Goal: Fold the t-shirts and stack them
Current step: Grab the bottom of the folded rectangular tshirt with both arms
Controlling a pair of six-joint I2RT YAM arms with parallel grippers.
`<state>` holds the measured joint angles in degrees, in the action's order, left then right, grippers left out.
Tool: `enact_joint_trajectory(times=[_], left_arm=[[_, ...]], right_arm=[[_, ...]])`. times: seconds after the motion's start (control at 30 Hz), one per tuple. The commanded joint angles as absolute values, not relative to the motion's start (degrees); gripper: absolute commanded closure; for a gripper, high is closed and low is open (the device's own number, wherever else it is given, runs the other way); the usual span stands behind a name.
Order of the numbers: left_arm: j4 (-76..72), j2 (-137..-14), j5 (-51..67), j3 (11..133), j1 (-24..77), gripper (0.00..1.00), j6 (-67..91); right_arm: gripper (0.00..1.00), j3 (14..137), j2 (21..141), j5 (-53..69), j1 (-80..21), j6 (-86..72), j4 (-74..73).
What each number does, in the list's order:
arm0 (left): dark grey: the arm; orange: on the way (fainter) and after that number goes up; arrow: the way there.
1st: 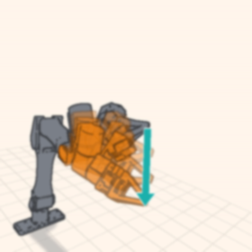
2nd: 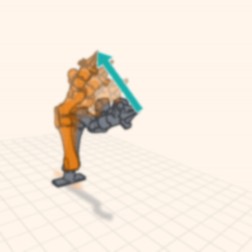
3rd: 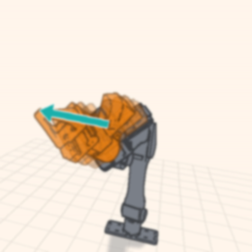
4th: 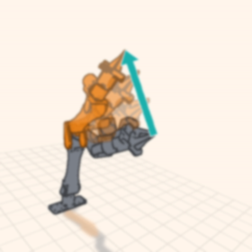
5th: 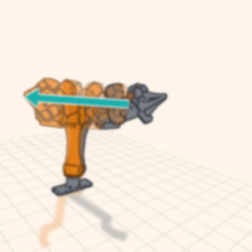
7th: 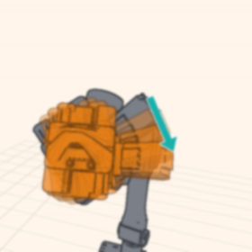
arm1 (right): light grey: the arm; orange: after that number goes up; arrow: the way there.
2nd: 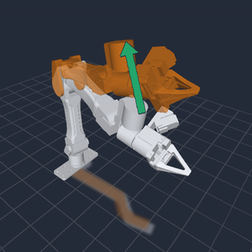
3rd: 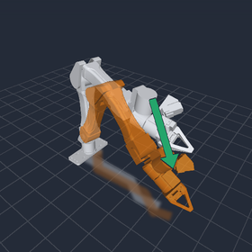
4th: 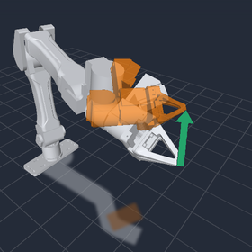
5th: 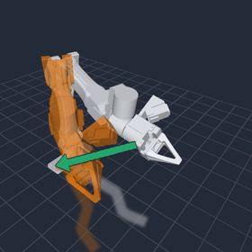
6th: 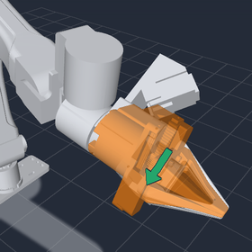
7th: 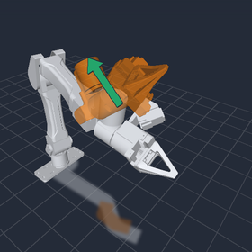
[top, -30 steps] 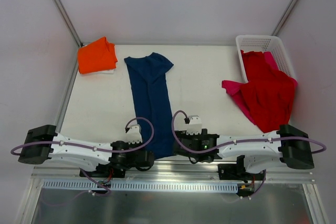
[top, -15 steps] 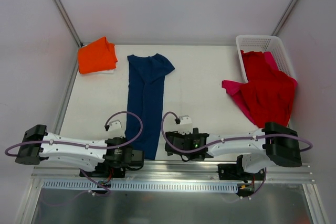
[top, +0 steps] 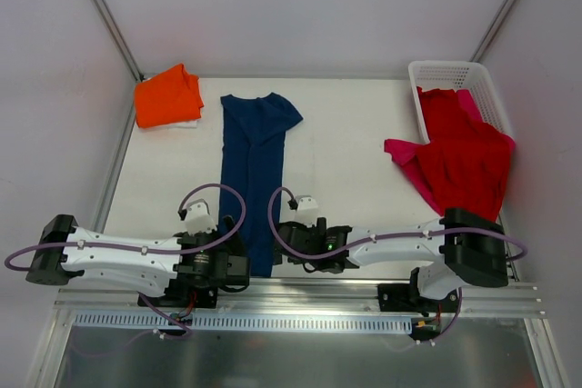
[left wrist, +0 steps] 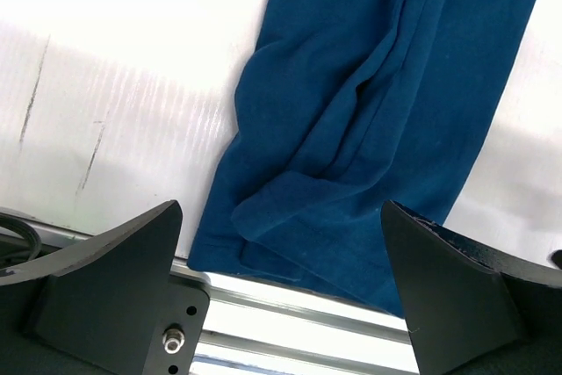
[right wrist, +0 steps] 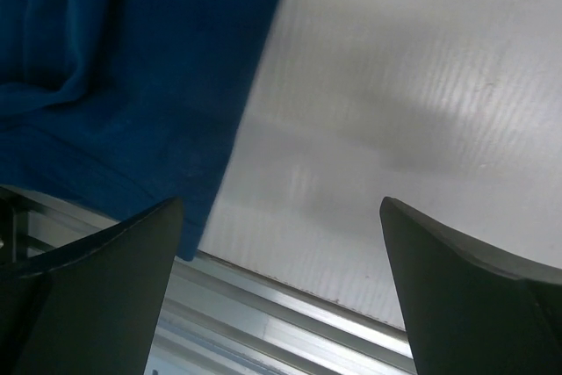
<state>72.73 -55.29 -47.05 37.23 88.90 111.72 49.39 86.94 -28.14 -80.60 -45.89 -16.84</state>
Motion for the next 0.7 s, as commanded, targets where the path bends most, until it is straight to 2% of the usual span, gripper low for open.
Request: enact_joint_trajectory(times=[0.0,0.13,0.23,0.27,0.3,0.37,0.4,0.47,0.5,0.67], left_arm=[[77.8,-55.8,-47.1,35.4,89.3,0.01,115.1],[76.7,-56.7,-44.7,33.1,89.3,0.01,116.4],[75.0,-57.0,-43.4,32.0,89.4,0.08,115.6],[74.5,-57.1,-43.1,31.6,89.4,0.13,115.3],[73.7,-57.1,-42.8,31.4,89.4,0.25,115.3],[72.4,-57.0,-42.2,30.5,89.6,0.38,115.2],[72.0,-56.9,-42.0,30.2,89.6,0.54,115.3],[70.8,-56.8,-41.7,29.7,89.7,0.65,114.9],[69.9,-56.9,-41.7,29.6,89.7,0.74,114.7],[68.3,-57.7,-41.4,29.2,89.9,0.85,114.5]], right_arm=[[0.01,46.4,87.7,-24.9,-80.6,-48.3,-6.9],[0.01,44.5,91.4,-21.0,-80.9,-52.3,-0.4],[0.01,46.4,94.4,-20.9,-82.0,-53.1,1.4],[0.01,47.1,95.1,-20.7,-82.5,-53.5,0.8],[0.00,48.3,95.6,-20.7,-82.7,-53.7,0.7],[0.01,49.4,97.0,-20.2,-83.0,-53.5,0.5],[0.00,50.2,97.4,-20.0,-82.9,-53.4,0.3],[0.01,50.4,97.6,-20.0,-83.0,-53.4,0.3],[0.00,50.4,97.6,-20.0,-83.0,-53.4,0.3],[0.01,50.2,96.6,-21.4,-83.0,-53.7,-2.9]])
